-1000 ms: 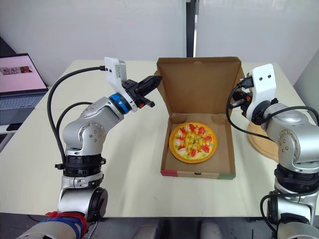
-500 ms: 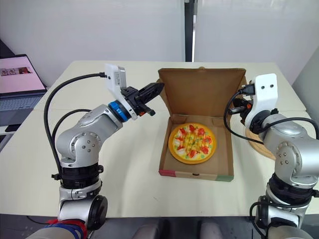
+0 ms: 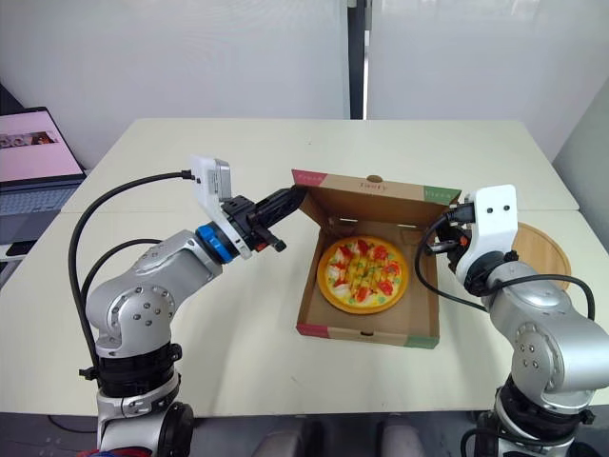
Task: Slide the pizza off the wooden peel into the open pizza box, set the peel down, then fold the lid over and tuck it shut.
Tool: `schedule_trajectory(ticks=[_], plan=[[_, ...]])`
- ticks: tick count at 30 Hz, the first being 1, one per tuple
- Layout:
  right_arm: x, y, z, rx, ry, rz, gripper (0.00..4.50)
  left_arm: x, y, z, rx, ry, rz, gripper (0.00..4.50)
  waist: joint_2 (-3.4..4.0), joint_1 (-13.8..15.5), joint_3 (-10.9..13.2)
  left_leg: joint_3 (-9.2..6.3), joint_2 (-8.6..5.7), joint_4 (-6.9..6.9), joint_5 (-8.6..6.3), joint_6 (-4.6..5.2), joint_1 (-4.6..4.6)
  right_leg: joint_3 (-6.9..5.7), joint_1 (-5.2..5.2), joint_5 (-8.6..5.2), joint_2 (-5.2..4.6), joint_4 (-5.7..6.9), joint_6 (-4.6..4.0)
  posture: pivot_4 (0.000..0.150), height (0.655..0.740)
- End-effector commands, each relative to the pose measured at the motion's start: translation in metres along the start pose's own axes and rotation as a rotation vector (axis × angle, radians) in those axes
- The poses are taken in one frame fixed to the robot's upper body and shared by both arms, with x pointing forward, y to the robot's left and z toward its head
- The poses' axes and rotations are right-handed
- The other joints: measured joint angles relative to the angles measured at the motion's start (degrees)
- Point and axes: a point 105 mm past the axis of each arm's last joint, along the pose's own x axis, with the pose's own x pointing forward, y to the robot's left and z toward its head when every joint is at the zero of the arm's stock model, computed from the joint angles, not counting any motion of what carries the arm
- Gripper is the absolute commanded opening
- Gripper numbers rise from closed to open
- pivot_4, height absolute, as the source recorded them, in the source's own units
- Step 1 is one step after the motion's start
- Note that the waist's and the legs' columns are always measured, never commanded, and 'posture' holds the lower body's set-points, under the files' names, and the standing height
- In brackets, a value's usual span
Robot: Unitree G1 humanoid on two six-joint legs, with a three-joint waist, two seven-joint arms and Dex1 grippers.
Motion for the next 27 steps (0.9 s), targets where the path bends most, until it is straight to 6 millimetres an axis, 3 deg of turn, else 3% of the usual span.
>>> schedule_trajectory(ticks=[1,5,13,16,24,27], plan=[[-0.008,0.034,0.002,-0.054,-0.045,0.175,0.0,-0.005,-0.014,-0.005,0.004,0.023,-0.049,0.04,0.01,0.0,0.0,0.0,0.0,-0.01,0.0,0.0,0.0,0.01,0.0,0.0,0.0,0.0,0.0,0.15,0.7281],[-0.017,0.04,-0.012,-0.103,-0.041,0.219,0.0,-0.02,-0.005,-0.016,0.014,0.061,-0.002,0.04,0.02,-0.03,-0.04,0.01,0.02,-0.03,0.0,0.0,0.03,0.02,0.01,0.0,0.01,-0.01,-0.01,0.15,0.7281],[-0.018,0.043,-0.022,-0.08,-0.055,0.259,0.0,-0.02,-0.003,-0.019,0.014,0.048,0.027,0.04,-0.04,-0.04,-0.08,-0.01,0.04,-0.04,0.01,-0.02,0.07,0.01,0.05,-0.01,0.05,-0.05,-0.01,0.15,0.7281],[-0.022,0.043,-0.028,-0.089,-0.04,0.285,0.61,-0.02,-0.003,-0.019,0.016,0.045,0.035,0.0,-0.04,0.0,-0.08,0.01,0.05,-0.04,0.02,-0.03,0.07,0.02,0.05,-0.01,0.05,-0.04,-0.01,0.15,0.7281],[-0.033,0.039,-0.044,-0.19,0.061,0.394,3.47,-0.02,0.001,-0.016,0.031,0.027,0.056,0.0,-0.06,0.33,-0.07,-0.03,0.04,-0.03,-0.1,0.16,0.04,-0.01,0.1,-0.01,0.05,-0.1,-0.01,0.15,0.7281],[-0.051,0.026,-0.059,-0.282,0.185,0.495,3.47,-0.021,0.004,-0.015,0.04,0.022,0.063,0.0,-0.09,0.54,-0.04,-0.03,0.02,-0.01,-0.11,0.19,0.0,-0.03,0.12,-0.01,0.04,-0.13,-0.01,0.15,0.7281]])
